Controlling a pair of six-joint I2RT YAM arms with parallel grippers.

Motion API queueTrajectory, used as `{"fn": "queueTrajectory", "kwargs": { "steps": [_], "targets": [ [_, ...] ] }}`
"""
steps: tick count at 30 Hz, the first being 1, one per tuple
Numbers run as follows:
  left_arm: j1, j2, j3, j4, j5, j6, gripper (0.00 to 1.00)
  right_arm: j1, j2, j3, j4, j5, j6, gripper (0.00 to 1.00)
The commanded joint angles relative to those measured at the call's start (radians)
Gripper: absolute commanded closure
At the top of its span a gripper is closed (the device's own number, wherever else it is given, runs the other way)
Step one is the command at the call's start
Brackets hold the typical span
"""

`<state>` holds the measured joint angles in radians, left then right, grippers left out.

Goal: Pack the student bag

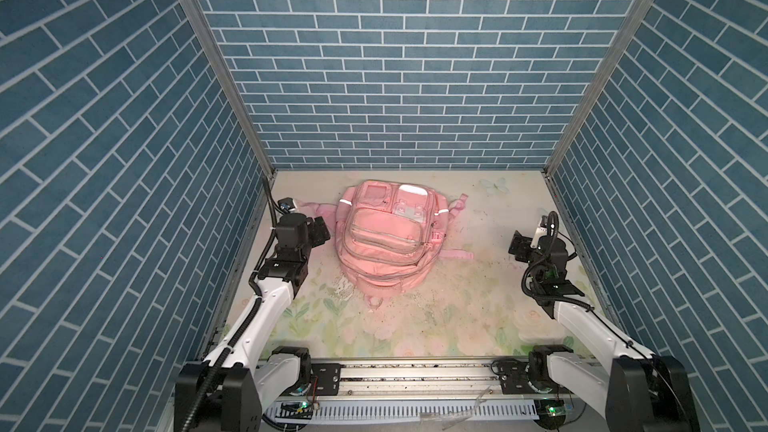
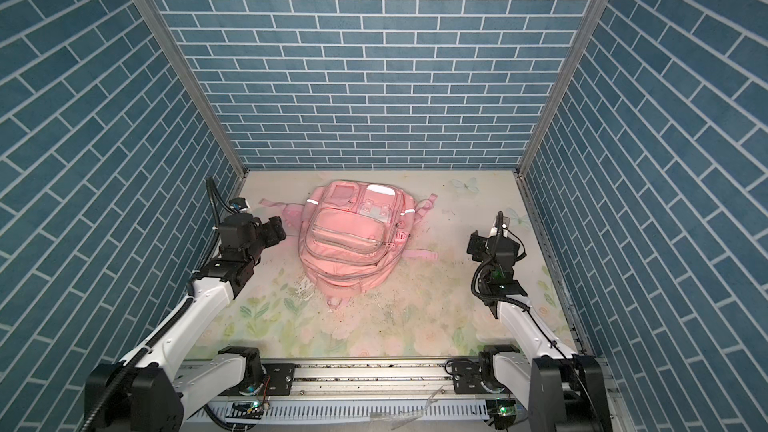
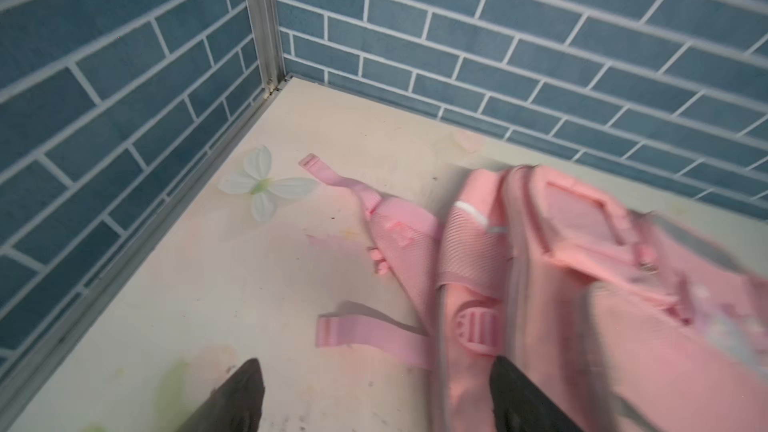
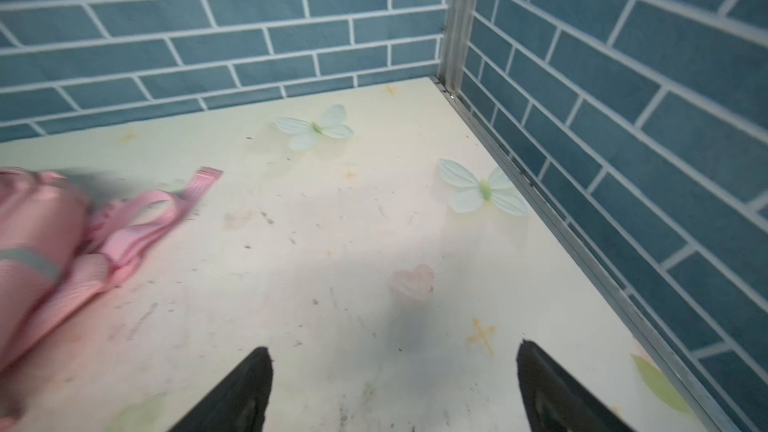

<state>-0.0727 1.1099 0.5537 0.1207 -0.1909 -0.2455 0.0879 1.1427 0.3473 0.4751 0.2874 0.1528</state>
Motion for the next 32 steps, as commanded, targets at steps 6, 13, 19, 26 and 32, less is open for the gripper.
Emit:
{"fn": "queueTrajectory", "kwargs": {
  "steps": [6, 13, 19, 26, 32],
  "targets": [
    [0.060, 0.145, -0.321, 0.787, -0.009, 0.212, 0.14, -0.057, 0.326, -0.092, 0.662, -0.083, -0.103, 0.04],
    [0.072, 0.394, -0.370, 1.196, 0.244, 0.246, 0.13, -0.068, 0.388, -0.136, 0.794, -0.162, -0.138, 0.02],
    [0.024, 0.399, -0.287, 1.026, 0.126, 0.263, 0.13, -0.088, 0.374, -0.099, 0.700, -0.197, -0.114, 0.02],
    [0.021, 0.404, -0.280, 1.018, 0.151, 0.274, 0.13, -0.090, 0.381, -0.088, 0.685, -0.210, -0.114, 0.02],
    [0.022, 0.404, -0.278, 1.017, 0.152, 0.275, 0.13, -0.091, 0.375, -0.093, 0.689, -0.211, -0.114, 0.02]
  ]
}}
